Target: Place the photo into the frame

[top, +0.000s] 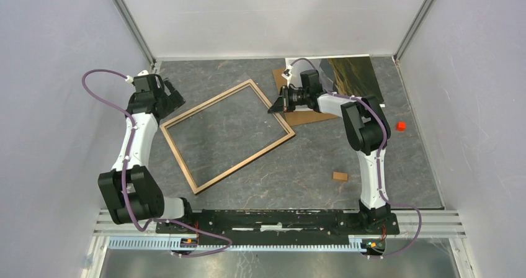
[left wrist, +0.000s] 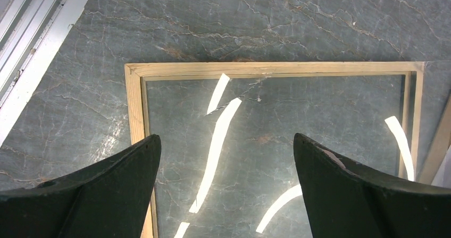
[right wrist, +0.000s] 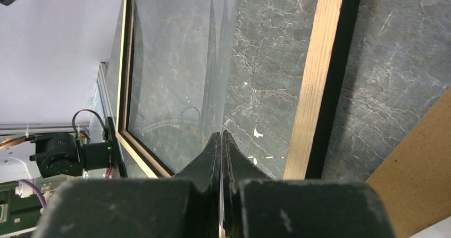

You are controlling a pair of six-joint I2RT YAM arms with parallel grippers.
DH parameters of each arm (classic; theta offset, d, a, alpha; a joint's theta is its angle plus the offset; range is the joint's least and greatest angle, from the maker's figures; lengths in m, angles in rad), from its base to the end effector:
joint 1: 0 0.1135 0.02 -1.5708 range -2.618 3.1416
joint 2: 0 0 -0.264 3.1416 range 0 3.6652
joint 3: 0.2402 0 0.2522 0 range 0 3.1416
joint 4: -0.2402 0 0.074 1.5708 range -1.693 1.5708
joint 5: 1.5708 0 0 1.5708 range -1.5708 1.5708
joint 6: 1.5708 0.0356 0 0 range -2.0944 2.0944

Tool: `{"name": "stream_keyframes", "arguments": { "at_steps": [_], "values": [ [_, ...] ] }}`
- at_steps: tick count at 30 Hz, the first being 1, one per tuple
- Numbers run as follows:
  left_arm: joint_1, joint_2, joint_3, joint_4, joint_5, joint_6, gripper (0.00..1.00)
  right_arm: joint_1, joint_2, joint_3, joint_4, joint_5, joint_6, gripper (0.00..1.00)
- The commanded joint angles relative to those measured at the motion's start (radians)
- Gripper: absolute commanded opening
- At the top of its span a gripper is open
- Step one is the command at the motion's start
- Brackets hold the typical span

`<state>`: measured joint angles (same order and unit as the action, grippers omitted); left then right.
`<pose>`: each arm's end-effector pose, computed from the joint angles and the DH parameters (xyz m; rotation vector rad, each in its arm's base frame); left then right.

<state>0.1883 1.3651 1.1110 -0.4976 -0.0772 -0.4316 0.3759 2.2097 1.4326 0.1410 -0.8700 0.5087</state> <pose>0.2925 0.0585 0.2937 -0.7445 2.1972 -0.0333 0.4292 0.1986 0.1388 -0.3777 2.2833 1.4330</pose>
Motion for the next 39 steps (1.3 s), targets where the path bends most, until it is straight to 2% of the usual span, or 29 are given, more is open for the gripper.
{"name": "stream_keyframes", "arguments": {
  "at_steps": [1,8,13,14,16,17,22,25,31,33,37,39],
  "values": [
    [-0.001,-0.001,0.001,0.041,0.001,0.033,1.00,0.000,0.017,0.090,-0.152,0.003,-0.097,0.00],
    [-0.001,-0.002,0.003,0.041,0.008,0.033,1.00,0.000,0.038,0.111,-0.195,-0.035,-0.092,0.00],
    [-0.001,0.000,0.001,0.041,0.012,0.031,1.00,-0.001,0.019,0.071,-0.100,-0.073,-0.022,0.00],
    [-0.002,0.001,0.002,0.041,0.014,0.031,1.00,0.000,0.011,0.049,-0.058,-0.084,0.003,0.06],
    [-0.001,0.002,0.003,0.041,0.015,0.031,1.00,0.001,-0.013,-0.001,0.039,-0.096,0.061,0.28],
    [-0.001,0.002,0.003,0.041,0.015,0.031,1.00,0.001,-0.024,-0.021,0.059,-0.090,0.067,0.34],
    [0.001,-0.001,0.003,0.041,0.022,0.031,1.00,0.008,-0.057,-0.067,0.058,-0.036,0.023,0.43],
    [-0.001,-0.001,0.003,0.041,0.026,0.031,1.00,0.019,-0.068,-0.078,0.068,-0.017,0.034,0.36],
    [-0.002,-0.023,-0.002,0.041,0.021,0.031,1.00,0.024,-0.123,-0.054,0.024,0.008,0.055,0.00],
    [-0.002,-0.040,-0.002,0.041,0.021,0.033,1.00,0.026,-0.167,-0.072,0.046,-0.006,0.102,0.00],
    [-0.001,-0.103,-0.002,0.027,0.036,0.016,1.00,0.038,-0.291,-0.186,0.269,-0.044,0.302,0.00],
    [-0.001,-0.150,0.020,0.005,0.066,-0.022,1.00,0.052,-0.342,-0.199,0.322,-0.055,0.372,0.00]
  ]
}}
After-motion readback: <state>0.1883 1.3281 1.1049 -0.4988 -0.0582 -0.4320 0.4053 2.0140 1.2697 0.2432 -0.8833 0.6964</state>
